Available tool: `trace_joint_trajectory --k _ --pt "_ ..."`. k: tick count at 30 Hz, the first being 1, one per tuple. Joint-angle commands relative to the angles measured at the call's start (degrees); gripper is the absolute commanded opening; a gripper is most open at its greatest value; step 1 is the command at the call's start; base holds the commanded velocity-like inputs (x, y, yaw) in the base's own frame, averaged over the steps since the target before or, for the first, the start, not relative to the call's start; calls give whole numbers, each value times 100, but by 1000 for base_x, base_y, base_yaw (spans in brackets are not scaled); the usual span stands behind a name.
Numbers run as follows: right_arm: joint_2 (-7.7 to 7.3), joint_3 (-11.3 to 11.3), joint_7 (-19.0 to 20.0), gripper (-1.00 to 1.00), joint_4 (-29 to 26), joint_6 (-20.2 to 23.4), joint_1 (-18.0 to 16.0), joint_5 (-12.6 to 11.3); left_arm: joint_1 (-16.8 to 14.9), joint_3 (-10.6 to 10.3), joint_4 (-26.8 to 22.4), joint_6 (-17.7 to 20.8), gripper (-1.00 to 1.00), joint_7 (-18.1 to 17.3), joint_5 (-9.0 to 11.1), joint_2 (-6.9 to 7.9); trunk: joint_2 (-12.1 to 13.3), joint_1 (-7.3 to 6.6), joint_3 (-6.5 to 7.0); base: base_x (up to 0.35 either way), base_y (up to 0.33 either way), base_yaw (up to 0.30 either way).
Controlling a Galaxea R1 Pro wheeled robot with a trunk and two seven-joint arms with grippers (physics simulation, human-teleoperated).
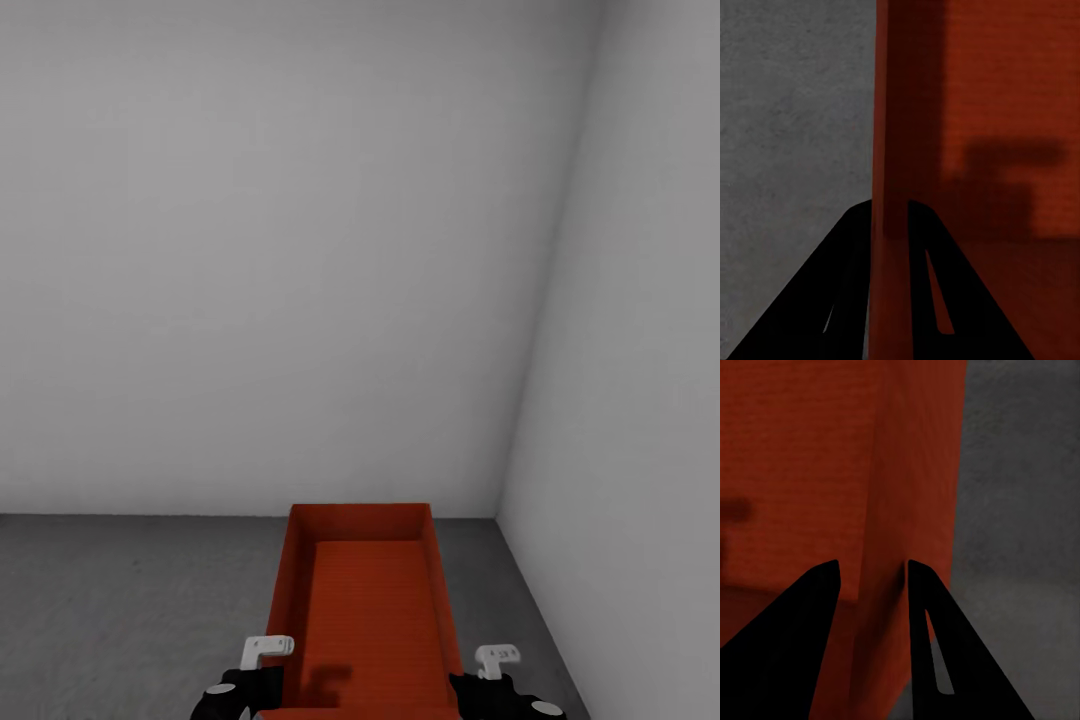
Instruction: Move the two storage containers from the living room to the garage. In the garage, place one container on the floor and stack the other container on top of it (either order is fine).
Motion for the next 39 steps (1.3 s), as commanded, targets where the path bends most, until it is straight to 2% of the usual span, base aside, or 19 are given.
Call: trace_joint_trajectory --k 1,10,23,39 --pt "34 202 49 -100 10 1 3 49 -6 6 -200 37 -100 47 -5 -130 -7 1 -9 64 0 28" --pt "34 198 49 -100 10 1 3 49 -6 6 -197 36 -100 47 -10 -130 -7 1 -9 218 0 7" --pt "34 202 49 -100 10 0 3 52 -6 6 -200 38 -100 53 -11 -133 -7 1 -9 46 0 0" --pt "34 206 49 -100 10 1 3 51 -6 6 -200 40 -100 56 -11 -130 -7 1 -9 308 0 0"
